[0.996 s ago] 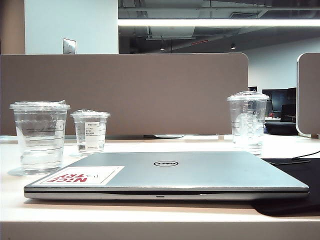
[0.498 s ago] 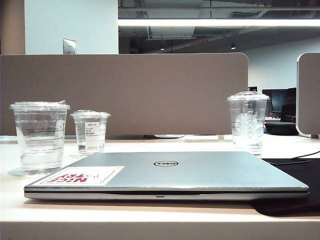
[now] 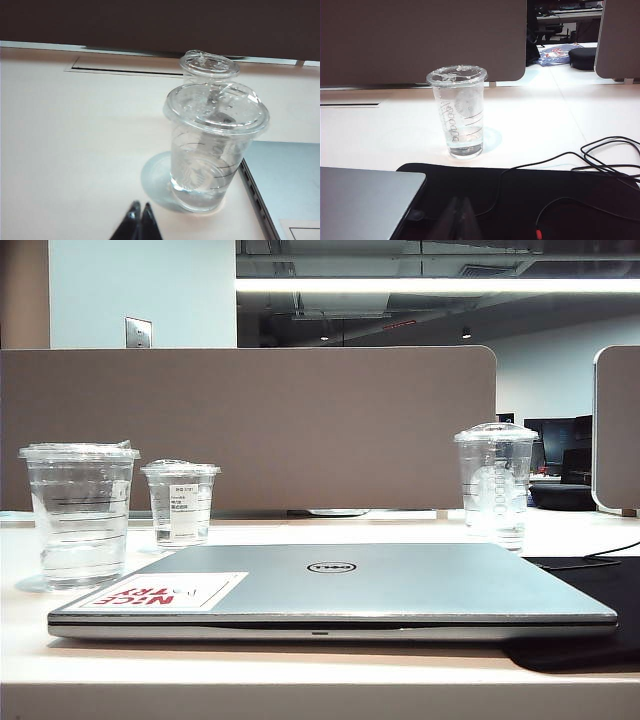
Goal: Pick up the coffee cup on the middle and place it on the left side of the laptop.
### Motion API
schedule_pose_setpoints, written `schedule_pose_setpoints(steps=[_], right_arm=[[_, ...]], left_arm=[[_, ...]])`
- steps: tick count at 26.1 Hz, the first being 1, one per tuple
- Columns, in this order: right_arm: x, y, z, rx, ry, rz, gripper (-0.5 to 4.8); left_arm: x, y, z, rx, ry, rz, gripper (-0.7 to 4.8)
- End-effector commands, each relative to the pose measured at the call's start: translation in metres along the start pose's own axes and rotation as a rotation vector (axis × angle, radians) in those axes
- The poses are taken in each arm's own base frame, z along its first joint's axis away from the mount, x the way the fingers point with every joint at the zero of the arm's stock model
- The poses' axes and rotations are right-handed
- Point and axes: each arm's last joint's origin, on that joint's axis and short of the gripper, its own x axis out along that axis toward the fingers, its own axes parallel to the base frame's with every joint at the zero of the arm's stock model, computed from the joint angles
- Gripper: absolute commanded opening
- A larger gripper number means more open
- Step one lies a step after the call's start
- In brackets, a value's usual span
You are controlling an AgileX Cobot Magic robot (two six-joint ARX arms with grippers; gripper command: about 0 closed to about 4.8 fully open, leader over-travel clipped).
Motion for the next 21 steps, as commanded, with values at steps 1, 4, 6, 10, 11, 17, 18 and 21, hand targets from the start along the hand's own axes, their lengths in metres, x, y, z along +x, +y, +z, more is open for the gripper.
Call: schedule_pose_setpoints(steps=[1, 4, 6, 10, 11, 17, 18, 21], right_arm=[[0.0001, 0.0, 0.0001, -0.002, -0.011, 0.001, -0.05], [0.0001, 0.0, 0.0001, -0.002, -0.011, 0.001, -0.05], [0.0001, 0.0, 0.0001, -0.002, -0.011, 0.001, -0.05], [0.0001, 0.0, 0.0001, -0.002, -0.011, 0.001, -0.05], [0.0001, 0.0, 0.0001, -0.002, -0.011, 0.001, -0.05], [0.0002, 0.0013, 0.0001, -0.002, -0.011, 0.014, -0.05], [0.0002, 0.002, 0.0, -0.001, -0.01, 0.022, -0.05], [0.0003, 0.0042, -0.0001, -0.001, -0.009, 0.045, -0.05]], left_arm=[[-0.0003, 0.0003, 0.002, 0.005, -0.014, 0.012, -0.06], [-0.0003, 0.0003, 0.0024, 0.006, -0.018, 0.011, -0.06], [-0.0003, 0.0002, 0.0027, 0.006, -0.02, 0.011, -0.06], [-0.0003, 0.0001, 0.0045, 0.008, -0.04, 0.01, -0.06], [-0.0004, 0.0001, 0.0052, 0.009, -0.046, 0.01, -0.06], [-0.0004, 0.0007, 0.0061, 0.027, -0.056, 0.033, -0.06], [-0.0004, 0.0008, 0.0061, 0.031, -0.056, 0.038, -0.06], [-0.0004, 0.0012, 0.0062, 0.03, -0.058, 0.051, -0.06]])
